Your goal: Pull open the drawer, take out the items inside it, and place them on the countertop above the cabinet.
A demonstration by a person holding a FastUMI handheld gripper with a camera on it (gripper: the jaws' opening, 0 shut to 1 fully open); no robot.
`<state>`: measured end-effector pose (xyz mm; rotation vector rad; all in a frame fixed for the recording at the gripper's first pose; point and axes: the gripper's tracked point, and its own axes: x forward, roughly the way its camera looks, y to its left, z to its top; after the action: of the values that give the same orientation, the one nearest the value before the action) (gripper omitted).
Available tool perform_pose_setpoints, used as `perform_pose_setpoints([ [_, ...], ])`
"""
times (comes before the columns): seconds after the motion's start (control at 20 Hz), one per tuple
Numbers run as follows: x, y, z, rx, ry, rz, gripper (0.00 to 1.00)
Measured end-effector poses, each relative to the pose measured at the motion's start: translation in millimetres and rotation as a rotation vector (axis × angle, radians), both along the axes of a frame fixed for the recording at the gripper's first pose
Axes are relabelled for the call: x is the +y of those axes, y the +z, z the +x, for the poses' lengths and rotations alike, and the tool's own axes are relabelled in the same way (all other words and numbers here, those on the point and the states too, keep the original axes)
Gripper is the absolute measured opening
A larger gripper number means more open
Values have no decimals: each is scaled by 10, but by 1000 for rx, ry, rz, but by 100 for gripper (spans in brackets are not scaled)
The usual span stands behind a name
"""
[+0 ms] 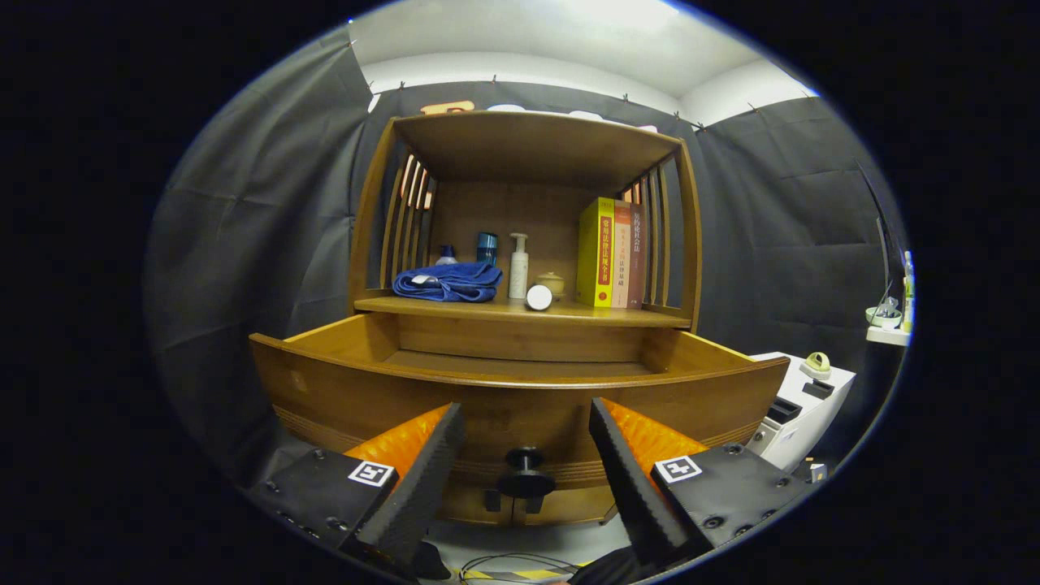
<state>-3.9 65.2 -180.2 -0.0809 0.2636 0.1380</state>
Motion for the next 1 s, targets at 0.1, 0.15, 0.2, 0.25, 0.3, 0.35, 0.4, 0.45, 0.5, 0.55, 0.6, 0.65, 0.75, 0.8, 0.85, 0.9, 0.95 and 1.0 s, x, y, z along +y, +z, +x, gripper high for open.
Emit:
perform_pose_setpoints([
  [0.1, 25, -23, 24, 10, -1, 2, 100],
  [0.15, 26, -52, 29, 15, -1, 0, 100],
  [0.2, 33, -80, 43, 21, -2, 1, 100],
  [0.25, 37, -116, 43, 32, 0, 3, 100],
  [0.3, 64, -119, 34, 34, 5, 11, 100],
  [0.35, 63, -128, 34, 36, 5, 14, 100],
  [0.4, 76, -130, 26, 39, 7, 16, 100],
  [0.45, 81, -128, 35, 35, 8, 17, 100],
  [0.5, 84, -139, 44, 39, 10, 14, 99],
  [0.55, 82, -129, 42, 38, 10, 16, 99],
  [0.6, 81, -127, 42, 41, 9, 17, 99],
  [0.65, 82, -128, 46, 42, 9, 17, 99],
  [0.75, 81, -131, 50, 45, 9, 12, 99],
  [0.8, 87, -131, 55, 47, 6, 14, 98],
  [0.85, 88, -131, 70, 49, 5, 11, 98],
  [0.9, 94, -125, 99, 43, 3, 8, 98],
  [0.95, 94, -120, 98, 40, 1, 6, 98],
  [1.0, 94, -121, 99, 38, 2, 8, 98],
])
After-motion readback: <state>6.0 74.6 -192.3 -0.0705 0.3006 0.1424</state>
